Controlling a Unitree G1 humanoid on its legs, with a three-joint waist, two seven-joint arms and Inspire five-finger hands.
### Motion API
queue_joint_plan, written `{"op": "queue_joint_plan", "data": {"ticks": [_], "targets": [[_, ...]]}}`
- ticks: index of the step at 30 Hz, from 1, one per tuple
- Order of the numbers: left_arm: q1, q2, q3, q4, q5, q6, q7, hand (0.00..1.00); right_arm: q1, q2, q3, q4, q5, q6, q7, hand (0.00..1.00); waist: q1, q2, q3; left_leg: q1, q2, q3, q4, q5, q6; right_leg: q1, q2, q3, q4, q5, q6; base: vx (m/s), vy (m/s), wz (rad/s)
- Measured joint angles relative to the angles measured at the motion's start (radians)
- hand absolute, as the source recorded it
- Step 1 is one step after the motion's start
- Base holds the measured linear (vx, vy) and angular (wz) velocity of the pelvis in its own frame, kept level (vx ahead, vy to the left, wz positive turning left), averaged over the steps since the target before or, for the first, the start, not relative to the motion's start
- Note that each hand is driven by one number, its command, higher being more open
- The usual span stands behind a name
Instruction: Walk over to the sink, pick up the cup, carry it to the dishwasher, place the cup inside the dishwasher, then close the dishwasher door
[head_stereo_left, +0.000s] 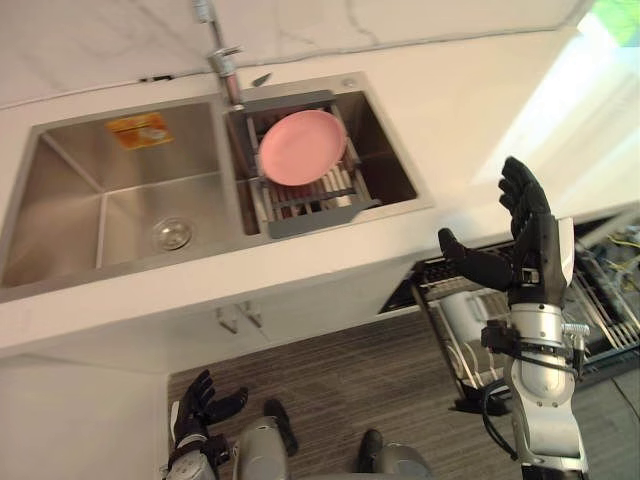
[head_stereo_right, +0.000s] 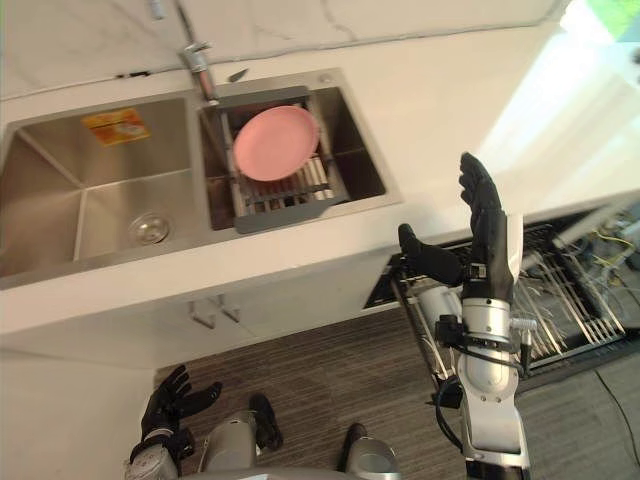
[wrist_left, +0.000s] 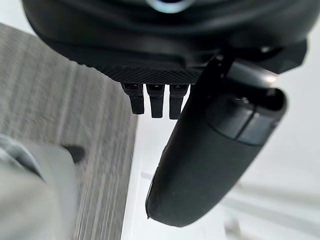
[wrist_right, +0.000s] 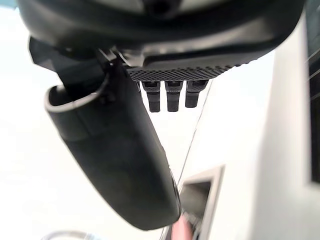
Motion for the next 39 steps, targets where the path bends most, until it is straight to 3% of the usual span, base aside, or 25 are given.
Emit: {"op": "queue_joint_plan", "data": {"ticks": [2, 5, 6, 7, 8, 10, 12, 13, 14, 15, 17, 19, 23, 24, 33, 39], "targets": [[0.017, -0.004, -0.012, 0.004, 0.000, 0.000, 0.000, 0.90, -0.024, -0.022, 0.002, 0.006, -0.015, 0.000, 0.000, 0.90, -0.002, -0.001, 0.000, 0.013, -0.045, -0.024, 0.019, -0.042, 0.015, 0.009, -0.057, -0.030, 0.084, -0.051, 0.023, 0.17, 0.201, 0.54], [0.034, -0.010, -0.054, 0.029, 0.004, 0.005, -0.003, 0.90, -0.070, -0.071, 0.006, 0.064, -0.061, 0.001, 0.000, 0.90, -0.011, 0.004, -0.012, 0.060, -0.100, -0.047, 0.018, -0.079, 0.035, -0.064, -0.149, 0.008, 0.368, -0.076, 0.001, 0.15, 0.187, 0.44], [0.034, -0.004, -0.065, 0.033, 0.018, 0.009, -0.002, 0.90, -0.073, -0.080, 0.004, 0.084, -0.082, 0.001, -0.003, 0.90, -0.026, -0.005, -0.018, 0.079, -0.129, -0.078, 0.017, -0.091, 0.049, -0.115, -0.176, 0.079, 0.516, -0.053, -0.045, 0.19, 0.157, 0.81], [0.032, 0.007, -0.086, 0.033, 0.024, 0.010, 0.000, 0.90, -0.070, -0.081, 0.007, 0.100, -0.100, 0.003, 0.000, 0.90, -0.047, -0.011, -0.025, 0.096, -0.145, -0.114, 0.012, -0.094, 0.054, -0.147, -0.160, 0.181, 0.584, -0.078, -0.050, 0.25, 0.120, 0.92], [0.030, 0.013, -0.088, 0.033, 0.029, 0.010, 0.000, 0.90, -0.068, -0.081, 0.010, 0.102, -0.109, 0.003, 0.002, 0.90, -0.053, -0.012, -0.028, 0.102, -0.148, -0.128, 0.011, -0.094, 0.054, -0.158, -0.144, 0.221, 0.584, -0.097, -0.044, 0.22, 0.035, 0.81], [0.027, 0.021, -0.091, 0.031, 0.029, 0.006, 0.000, 0.90, -0.066, -0.092, 0.045, 0.102, -0.134, 0.001, 0.007, 0.90, -0.058, -0.015, -0.036, 0.119, -0.144, -0.150, 0.000, -0.093, 0.053, -0.213, -0.097, 0.294, 0.527, -0.133, -0.050, 0.19, -0.043, 0.43], [0.022, 0.032, -0.105, 0.032, 0.029, 0.006, 0.000, 0.90, -0.063, -0.102, 0.063, 0.103, -0.142, 0.000, 0.019, 0.90, -0.061, -0.015, -0.036, 0.121, -0.133, -0.167, 0.000, -0.089, 0.047, -0.261, -0.068, 0.313, 0.428, -0.128, -0.044, 0.17, -0.117, 0.25], [0.023, 0.046, -0.114, 0.033, 0.030, 0.005, -0.002, 0.90, -0.052, -0.104, 0.066, 0.103, -0.163, 0.002, 0.025, 0.90, -0.061, -0.032, -0.046, 0.123, -0.139, -0.177, 0.009, -0.093, 0.030, -0.265, -0.054, 0.326, 0.268, 0.005, -0.007, 0.16, -0.148, 0.28], [0.017, 0.042, -0.114, 0.044, 0.030, 0.007, -0.001, 0.90, -0.048, -0.112, 0.065, 0.105, -0.167, 0.002, 0.025, 0.90, -0.068, -0.025, -0.049, 0.125, -0.134, -0.189, 0.011, -0.100, 0.019, -0.256, -0.047, 0.332, 0.266, 0.013, 0.035, 0.19, -0.183, 0.17], [0.021, 0.025, -0.115, 0.043, 0.035, 0.010, -0.001, 0.90, -0.040, -0.131, 0.066, 0.108, -0.175, 0.009, 0.026, 0.90, -0.060, -0.003, -0.062, 0.125, -0.111, -0.193, 0.006, -0.099, 0.010, -0.235, -0.023, 0.330, 0.222, 0.026, 0.025, 0.13, -0.120, -0.01], [0.029, 0.017, -0.120, 0.042, 0.045, 0.007, -0.002, 0.90, -0.028, -0.149, 0.064, 0.106, -0.190, 0.009, 0.027, 0.90, -0.059, 0.014, -0.073, 0.135, -0.085, -0.190, -0.027, -0.091, -0.009, -0.210, 0.010, 0.327, 0.155, 0.055, 0.012, 0.14, -0.102, -0.23], [0.025, 0.017, -0.120, 0.042, 0.069, 0.008, -0.002, 0.90, -0.006, -0.151, 0.056, 0.105, -0.197, 0.009, 0.029, 0.90, -0.065, 0.013, -0.075, 0.154, -0.079, -0.189, -0.074, -0.077, -0.029, -0.191, 0.030, 0.326, 0.105, 0.077, 0.005, 0.08, -0.074, -0.15], [0.019, 0.007, -0.127, 0.042, 0.077, 0.008, -0.004, 0.90, 0.052, -0.151, 0.033, 0.090, -0.203, 0.009, 0.041, 0.90, -0.067, 0.014, -0.080, 0.195, -0.082, -0.188, -0.138, -0.051, -0.031, -0.142, 0.036, 0.321, 0.031, 0.104, 0.006, 0.04, -0.021, -0.01], [0.031, 0.027, -0.129, 0.082, 0.079, 0.009, -0.003, 0.90, 0.073, -0.151, 0.034, 0.053, -0.203, 0.008, 0.060, 0.90, -0.063, -0.012, -0.106, 0.224, -0.118, -0.231, -0.259, 0.019, -0.029, -0.093, 0.038, 0.343, -0.106, 0.178, 0.008, 0.00, 0.000, 0.00], [0.032, 0.026, -0.130, 0.082, 0.079, 0.009, -0.003, 0.90, 0.073, -0.108, 0.022, 0.061, -0.203, 0.009, 0.052, 0.90, -0.065, -0.012, -0.106, 0.234, -0.119, -0.227, -0.269, 0.020, -0.029, -0.091, 0.038, 0.347, -0.105, 0.178, 0.008, 0.00, 0.000, 0.00], [0.033, 0.025, -0.158, 0.082, 0.079, 0.012, -0.001, 0.90, 0.074, -0.046, -0.078, 0.076, -0.212, 0.032, -0.010, 0.90, -0.064, -0.012, -0.106, 0.256, -0.127, -0.228, -0.314, 0.041, -0.029, -0.089, 0.036, 0.347, -0.099, 0.178, 0.008, 0.00, 0.001, 0.01]]}}
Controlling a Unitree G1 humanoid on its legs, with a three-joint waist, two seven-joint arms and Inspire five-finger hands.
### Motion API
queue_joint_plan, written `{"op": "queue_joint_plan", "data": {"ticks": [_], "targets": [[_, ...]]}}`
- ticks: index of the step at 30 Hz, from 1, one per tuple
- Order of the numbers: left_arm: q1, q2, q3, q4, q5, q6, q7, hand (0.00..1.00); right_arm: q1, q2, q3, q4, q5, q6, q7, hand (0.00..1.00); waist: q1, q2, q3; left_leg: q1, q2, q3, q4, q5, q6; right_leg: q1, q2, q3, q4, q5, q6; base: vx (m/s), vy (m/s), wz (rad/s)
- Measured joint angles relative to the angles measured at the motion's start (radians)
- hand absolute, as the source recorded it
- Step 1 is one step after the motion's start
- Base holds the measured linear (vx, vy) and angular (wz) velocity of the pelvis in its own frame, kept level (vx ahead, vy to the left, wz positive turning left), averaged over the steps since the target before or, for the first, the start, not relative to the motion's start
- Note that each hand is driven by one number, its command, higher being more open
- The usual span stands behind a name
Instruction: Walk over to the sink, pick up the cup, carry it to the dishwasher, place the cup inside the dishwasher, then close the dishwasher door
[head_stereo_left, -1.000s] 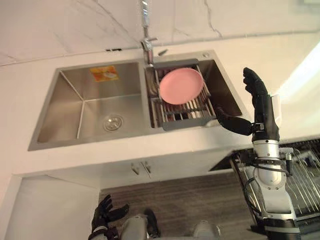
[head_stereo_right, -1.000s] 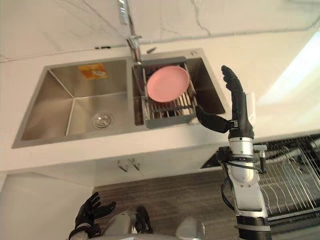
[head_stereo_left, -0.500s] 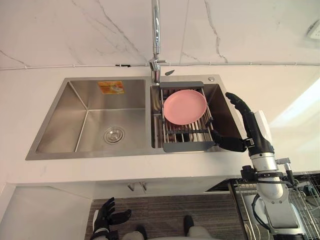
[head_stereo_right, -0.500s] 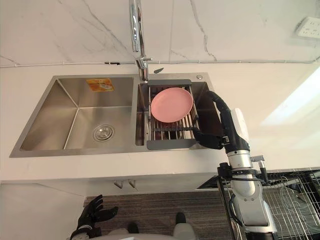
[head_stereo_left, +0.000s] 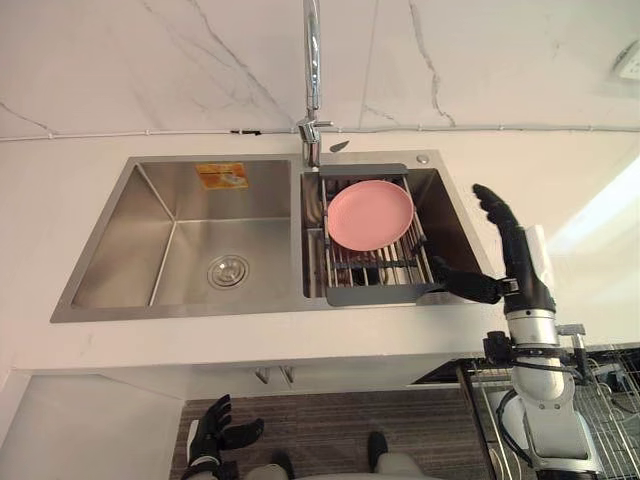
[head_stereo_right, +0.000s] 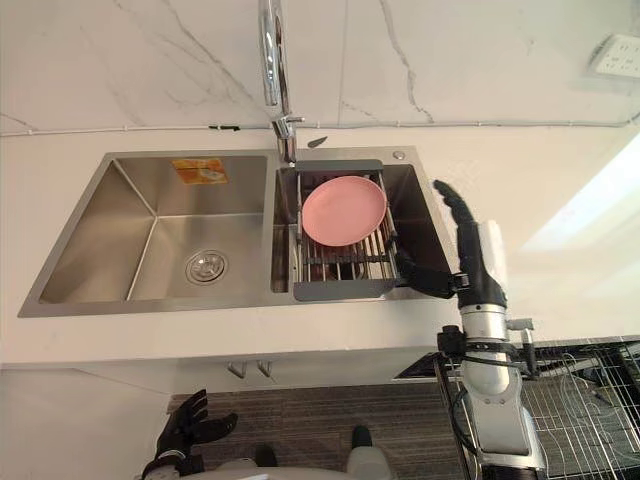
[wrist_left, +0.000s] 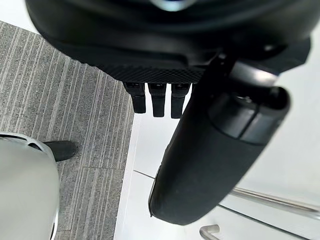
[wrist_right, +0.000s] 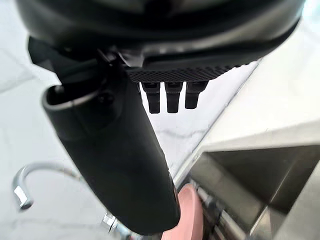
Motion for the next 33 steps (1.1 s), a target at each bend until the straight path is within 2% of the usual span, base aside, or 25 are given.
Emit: {"op": "queue_joint_plan", "data": {"ticks": [4, 7, 14, 20, 25, 33], "targets": [[0.000, -0.001, -0.010, 0.001, 0.000, 0.003, 0.000, 0.90, -0.005, -0.003, -0.042, 0.009, 0.000, 0.013, -0.034, 0.90, 0.001, 0.000, 0.000, 0.002, -0.002, -0.003, -0.016, 0.007, -0.001, 0.000, 0.000, -0.003, 0.001, 0.000, 0.000, -0.01, -0.001, 0.02], [0.000, 0.000, -0.010, 0.001, 0.000, 0.002, 0.000, 0.90, -0.022, -0.049, -0.039, 0.051, 0.000, 0.013, -0.032, 0.90, 0.002, 0.000, 0.000, 0.003, -0.004, -0.011, -0.028, 0.015, -0.001, 0.000, -0.002, -0.010, 0.001, 0.000, 0.000, -0.02, -0.005, 0.08], [0.001, 0.005, -0.008, 0.003, -0.002, 0.002, 0.000, 0.90, -0.123, -0.190, 0.060, 0.149, 0.001, 0.011, 0.013, 0.90, 0.006, 0.000, 0.009, -0.013, -0.006, -0.040, -0.037, 0.029, 0.000, -0.004, -0.005, -0.038, 0.004, -0.001, 0.000, -0.02, -0.010, 0.12], [-0.007, 0.005, 0.012, -0.001, -0.003, -0.001, 0.000, 0.90, -0.229, -0.267, 0.149, 0.205, 0.001, 0.006, 0.034, 0.90, 0.013, 0.000, 0.039, -0.045, -0.005, -0.060, -0.026, 0.034, -0.001, -0.025, -0.006, -0.051, 0.017, -0.003, -0.003, -0.02, -0.007, 0.11], [-0.036, 0.010, 0.014, -0.003, -0.003, -0.007, 0.002, 0.90, -0.319, -0.321, 0.187, 0.269, -0.015, 0.006, 0.034, 0.90, 0.026, -0.002, 0.093, -0.072, -0.006, -0.083, -0.001, 0.034, 0.000, -0.038, -0.010, -0.066, 0.036, -0.006, -0.005, -0.03, -0.002, 0.14], [-0.048, 0.014, 0.014, -0.023, -0.004, -0.016, 0.013, 0.90, -0.426, -0.406, 0.280, 0.353, -0.174, 0.011, 0.042, 0.90, 0.033, 0.001, 0.141, -0.120, -0.004, -0.110, 0.048, 0.031, 0.000, -0.062, -0.012, -0.089, 0.067, -0.011, -0.012, -0.03, -0.004, 0.12]]}}
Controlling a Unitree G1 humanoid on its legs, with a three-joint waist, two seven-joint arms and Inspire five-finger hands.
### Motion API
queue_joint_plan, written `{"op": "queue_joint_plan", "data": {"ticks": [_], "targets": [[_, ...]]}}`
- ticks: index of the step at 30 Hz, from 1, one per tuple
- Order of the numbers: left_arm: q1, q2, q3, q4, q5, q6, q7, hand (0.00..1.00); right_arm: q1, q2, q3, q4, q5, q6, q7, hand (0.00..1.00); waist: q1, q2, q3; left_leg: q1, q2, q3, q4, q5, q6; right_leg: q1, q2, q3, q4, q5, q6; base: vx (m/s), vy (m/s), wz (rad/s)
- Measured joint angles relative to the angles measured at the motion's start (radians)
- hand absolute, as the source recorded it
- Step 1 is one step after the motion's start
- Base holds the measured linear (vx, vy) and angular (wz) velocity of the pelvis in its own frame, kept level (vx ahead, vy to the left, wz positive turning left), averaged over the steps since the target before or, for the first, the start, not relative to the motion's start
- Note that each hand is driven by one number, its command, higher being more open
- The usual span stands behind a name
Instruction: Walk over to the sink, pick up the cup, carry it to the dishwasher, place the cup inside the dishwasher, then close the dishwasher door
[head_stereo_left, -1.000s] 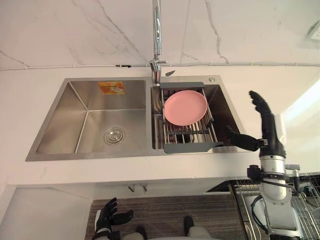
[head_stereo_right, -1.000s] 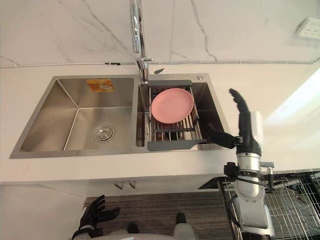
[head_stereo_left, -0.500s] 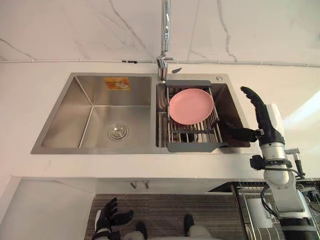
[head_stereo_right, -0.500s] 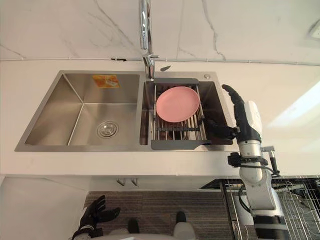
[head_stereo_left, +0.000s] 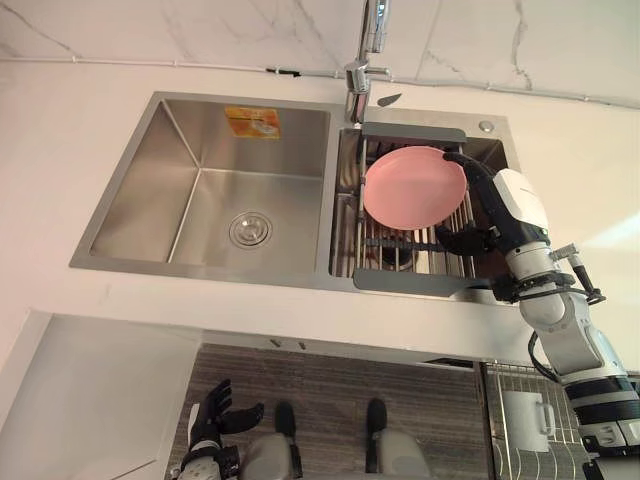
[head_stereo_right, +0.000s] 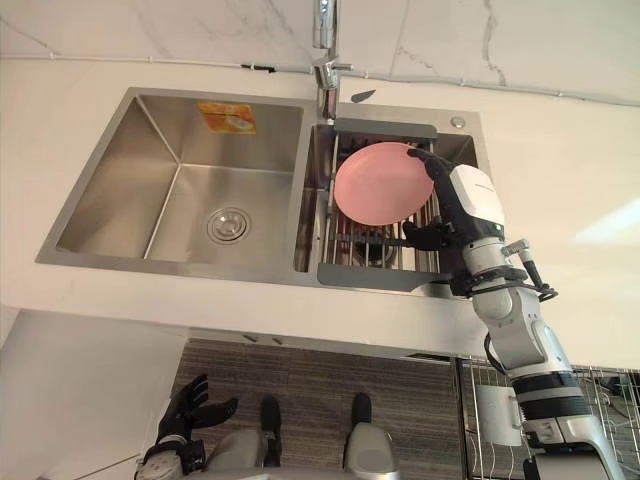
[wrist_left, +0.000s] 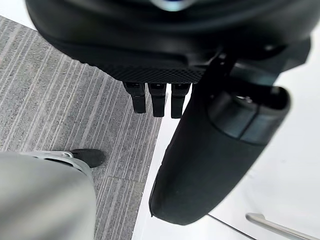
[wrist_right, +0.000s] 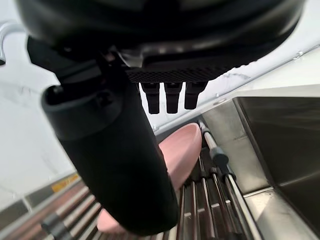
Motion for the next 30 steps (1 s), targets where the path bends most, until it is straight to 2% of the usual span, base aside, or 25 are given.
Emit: {"op": "queue_joint_plan", "data": {"ticks": [3, 9, 10, 17, 23, 30], "targets": [[-0.001, 0.002, 0.000, -0.002, -0.004, 0.000, 0.005, 0.90, -0.020, 0.000, 0.016, 0.008, -0.032, 0.001, 0.000, 0.90, -0.001, 0.001, 0.013, -0.012, 0.000, -0.001, 0.016, -0.001, 0.000, -0.008, -0.001, 0.001, 0.006, 0.000, 0.000, -0.06, 0.001, 0.01], [-0.021, -0.002, -0.001, -0.015, -0.008, -0.001, 0.006, 0.90, -0.072, 0.000, 0.036, 0.034, -0.141, 0.018, -0.015, 0.90, 0.005, 0.020, 0.042, -0.057, 0.005, -0.006, 0.054, -0.006, 0.003, -0.031, -0.001, 0.009, 0.011, -0.002, 0.001, -0.08, -0.001, 0.02], [-0.028, -0.002, 0.000, -0.015, -0.009, -0.001, 0.008, 0.90, -0.086, 0.000, 0.036, 0.034, -0.148, 0.021, -0.020, 0.30, 0.007, 0.021, 0.051, -0.064, 0.005, -0.005, 0.057, -0.005, 0.003, -0.038, -0.001, 0.011, 0.016, -0.003, 0.000, -0.07, 0.001, -0.01], [-0.038, -0.004, -0.001, -0.017, -0.011, -0.002, 0.010, 0.90, -0.129, 0.000, 0.036, 0.049, -0.220, 0.045, -0.047, 0.30, 0.014, 0.023, 0.063, -0.083, 0.005, -0.009, 0.072, -0.005, 0.004, -0.053, -0.002, 0.010, 0.023, -0.002, 0.001, -0.02, 0.001, 0.00], [-0.047, -0.004, -0.001, -0.017, -0.020, -0.005, 0.011, 0.90, -0.169, -0.004, 0.071, 0.057, -0.261, 0.010, -0.078, 0.30, 0.012, 0.024, 0.064, -0.100, 0.006, -0.011, 0.079, -0.005, 0.004, -0.065, -0.002, 0.010, 0.024, -0.002, 0.001, -0.02, -0.001, 0.00], [-0.048, -0.005, -0.001, -0.017, -0.036, -0.005, 0.011, 0.90, -0.197, -0.009, 0.088, 0.070, -0.269, 0.016, -0.074, 0.30, 0.023, 0.025, 0.074, -0.108, 0.005, -0.017, 0.086, -0.003, 0.006, -0.067, -0.003, 0.005, 0.025, -0.002, 0.000, -0.01, 0.002, 0.02]]}}
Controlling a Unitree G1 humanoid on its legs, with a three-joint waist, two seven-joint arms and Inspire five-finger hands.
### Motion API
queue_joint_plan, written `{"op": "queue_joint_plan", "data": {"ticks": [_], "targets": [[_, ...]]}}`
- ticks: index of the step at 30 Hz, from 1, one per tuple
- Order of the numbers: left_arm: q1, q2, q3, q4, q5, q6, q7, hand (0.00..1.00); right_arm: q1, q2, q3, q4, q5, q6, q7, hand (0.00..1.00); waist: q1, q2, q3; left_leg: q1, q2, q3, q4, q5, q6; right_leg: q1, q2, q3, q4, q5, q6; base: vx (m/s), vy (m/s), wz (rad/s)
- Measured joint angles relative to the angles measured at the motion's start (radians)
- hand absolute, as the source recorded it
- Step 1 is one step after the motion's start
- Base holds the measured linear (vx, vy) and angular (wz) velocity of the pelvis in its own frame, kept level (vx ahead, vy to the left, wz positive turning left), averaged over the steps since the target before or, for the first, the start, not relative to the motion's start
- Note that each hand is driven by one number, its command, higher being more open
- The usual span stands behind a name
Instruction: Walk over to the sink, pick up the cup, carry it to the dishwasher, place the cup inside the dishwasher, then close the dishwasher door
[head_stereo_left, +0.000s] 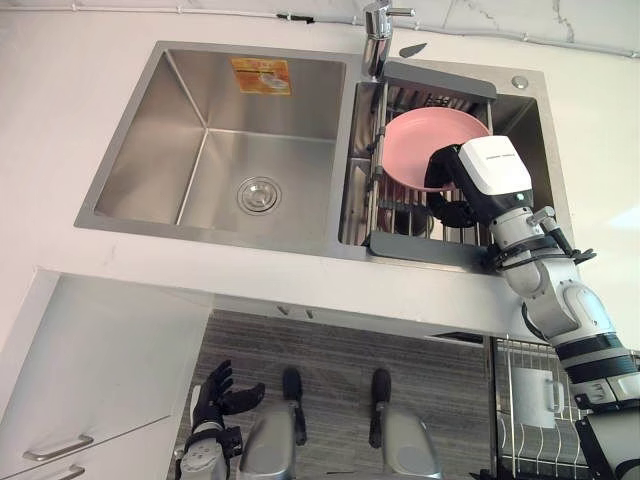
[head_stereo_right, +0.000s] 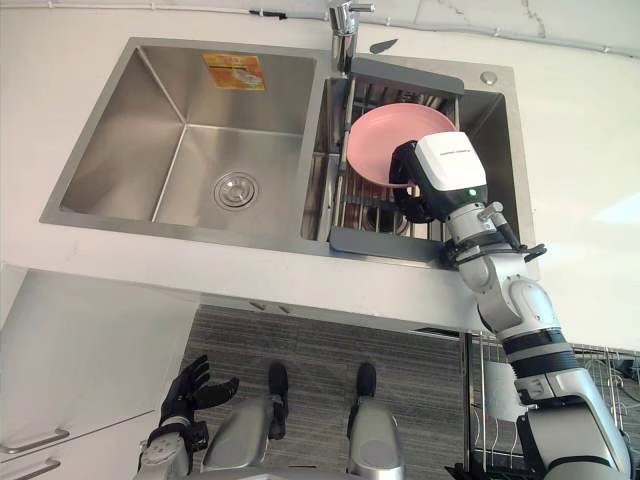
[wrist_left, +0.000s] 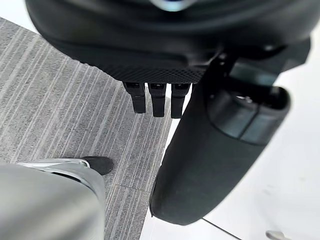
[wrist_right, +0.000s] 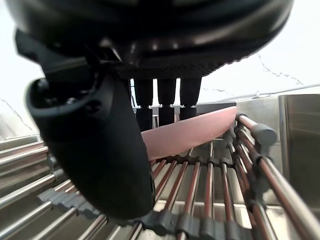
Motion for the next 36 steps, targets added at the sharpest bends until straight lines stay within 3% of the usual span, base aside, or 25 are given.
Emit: {"op": "queue_joint_plan", "data": {"ticks": [7, 16, 25, 30, 36], "targets": [[0.002, -0.002, 0.000, -0.003, -0.010, 0.000, 0.000, 0.90, -0.005, -0.015, 0.000, -0.017, 0.000, -0.013, 0.001, 0.30, -0.007, 0.000, 0.002, 0.003, 0.000, -0.001, -0.001, 0.000, 0.000, 0.000, 0.001, 0.000, -0.001, 0.003, 0.003, 0.02, -0.002, 0.00], [0.003, -0.005, 0.000, -0.003, -0.009, 0.001, -0.003, 0.90, 0.050, -0.116, 0.009, -0.173, -0.008, -0.016, 0.000, 0.30, -0.018, 0.000, 0.002, 0.050, 0.001, 0.012, -0.025, -0.001, -0.001, 0.034, 0.004, 0.014, -0.012, 0.008, 0.004, 0.00, 0.001, -0.03], [0.004, -0.004, -0.001, 0.004, 0.000, 0.002, -0.007, 0.90, 0.116, -0.201, 0.008, -0.276, -0.008, -0.074, 0.000, 0.30, -0.028, -0.005, -0.002, 0.103, 0.002, 0.027, -0.058, 0.000, -0.002, 0.067, 0.009, 0.031, -0.024, 0.008, 0.004, 0.00, -0.001, -0.06], [0.008, -0.004, -0.001, 0.012, 0.001, 0.004, -0.007, 0.90, 0.203, -0.184, -0.058, -0.329, -0.007, -0.083, 0.000, 0.30, -0.028, -0.011, -0.025, 0.121, 0.002, 0.047, -0.080, 0.002, -0.004, 0.068, 0.010, 0.044, -0.029, 0.008, 0.005, 0.02, 0.005, -0.09], [0.026, -0.004, -0.001, 0.040, 0.002, 0.004, -0.007, 0.90, 0.343, -0.024, -0.272, -0.430, 0.022, -0.073, -0.014, 0.30, -0.044, -0.022, -0.092, 0.164, 0.001, 0.056, -0.105, 0.002, -0.004, 0.098, 0.012, 0.052, -0.043, 0.008, 0.005, 0.04, 0.003, -0.05]]}}
